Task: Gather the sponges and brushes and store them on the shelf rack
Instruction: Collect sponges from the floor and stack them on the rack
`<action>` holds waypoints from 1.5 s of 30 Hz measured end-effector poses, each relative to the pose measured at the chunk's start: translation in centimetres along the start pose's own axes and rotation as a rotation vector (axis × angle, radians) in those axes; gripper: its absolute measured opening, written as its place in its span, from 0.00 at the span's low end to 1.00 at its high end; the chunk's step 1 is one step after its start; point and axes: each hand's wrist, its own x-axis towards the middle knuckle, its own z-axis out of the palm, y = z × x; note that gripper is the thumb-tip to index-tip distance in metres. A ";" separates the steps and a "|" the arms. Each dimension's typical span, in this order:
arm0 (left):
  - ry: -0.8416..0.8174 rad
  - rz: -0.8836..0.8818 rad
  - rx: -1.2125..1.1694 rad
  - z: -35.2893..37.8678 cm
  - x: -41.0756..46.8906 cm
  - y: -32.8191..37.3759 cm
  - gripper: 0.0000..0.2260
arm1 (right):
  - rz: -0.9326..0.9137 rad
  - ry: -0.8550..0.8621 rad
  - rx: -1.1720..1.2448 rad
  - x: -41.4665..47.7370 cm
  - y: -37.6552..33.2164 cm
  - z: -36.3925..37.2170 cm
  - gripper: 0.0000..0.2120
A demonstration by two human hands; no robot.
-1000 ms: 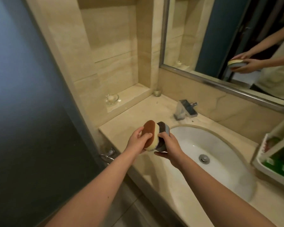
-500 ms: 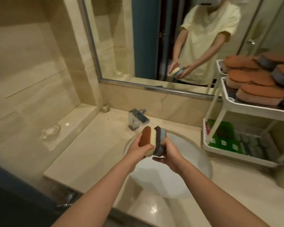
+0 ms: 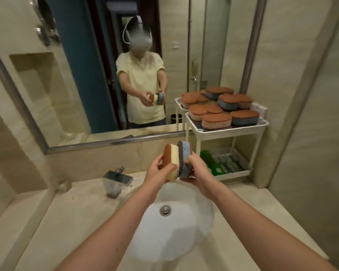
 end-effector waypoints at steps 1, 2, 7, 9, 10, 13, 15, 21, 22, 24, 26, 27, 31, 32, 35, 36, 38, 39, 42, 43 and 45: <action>-0.020 0.017 -0.007 0.4 0.2 0.9 0.31 | -0.013 0.010 0.007 0.0 -0.9 -0.5 0.17; -0.042 0.034 -0.011 0.9 0.5 1.7 0.30 | -0.025 0.015 0.014 0.0 -1.9 -0.9 0.18; -0.087 0.087 -0.028 3.1 2.3 6.3 0.27 | -0.099 0.027 0.053 0.8 -6.5 -3.2 0.17; -0.100 0.112 -0.051 3.9 3.2 7.9 0.25 | -0.132 0.032 0.065 1.6 -8.1 -4.1 0.19; -0.109 0.129 -0.062 4.3 3.6 8.6 0.25 | -0.149 0.039 0.065 2.1 -8.8 -4.6 0.19; -0.123 0.161 -0.097 5.5 5.2 10.5 0.26 | -0.186 0.076 0.055 3.8 -10.8 -6.2 0.25; -0.110 0.170 -0.120 6.3 6.4 11.4 0.27 | -0.198 0.082 0.032 5.4 -12.0 -7.3 0.26; 0.004 0.251 -0.103 9.6 10.6 14.1 0.31 | -0.214 0.072 -0.080 10.6 -15.9 -11.0 0.24; 0.028 0.266 -0.092 10.2 11.5 14.4 0.31 | -0.241 0.077 -0.094 11.4 -16.6 -11.5 0.24; 0.075 0.302 -0.070 11.4 13.1 15.0 0.31 | -0.311 0.100 -0.160 13.1 -17.5 -12.6 0.24; 0.122 0.335 -0.048 12.4 14.7 15.3 0.30 | -0.387 0.142 -0.265 15.0 -17.9 -13.6 0.24; 0.148 0.349 -0.030 12.8 15.5 15.4 0.29 | -0.424 0.169 -0.334 15.8 -18.1 -14.0 0.25; 0.259 0.392 0.068 14.1 18.1 14.8 0.23 | -0.515 0.289 -0.668 18.6 -17.5 -15.7 0.26; 0.298 0.405 0.103 14.3 18.6 14.4 0.21 | -0.515 0.321 -0.739 19.2 -17.1 -16.1 0.26; 0.391 0.398 0.207 14.8 19.7 13.1 0.19 | -0.523 0.376 -0.936 20.6 -16.0 -16.6 0.26; 0.416 0.383 0.233 14.9 20.0 12.6 0.19 | -0.538 0.385 -0.995 20.9 -15.7 -16.6 0.26; 0.458 0.358 0.280 15.0 20.4 11.9 0.18 | -0.577 0.406 -1.110 21.5 -15.4 -16.5 0.26; 0.470 0.351 0.295 15.0 20.6 11.7 0.18 | -0.598 0.415 -1.165 21.7 -15.2 -16.5 0.26; 0.468 0.342 0.297 15.2 21.2 11.6 0.19 | -0.649 0.416 -1.302 22.3 -14.8 -16.5 0.26; 0.467 0.345 0.303 15.3 21.3 11.7 0.19 | -0.661 0.414 -1.327 22.4 -14.7 -16.5 0.26; 0.472 0.354 0.337 15.5 21.6 11.8 0.19 | -0.680 0.413 -1.347 22.6 -14.3 -16.6 0.26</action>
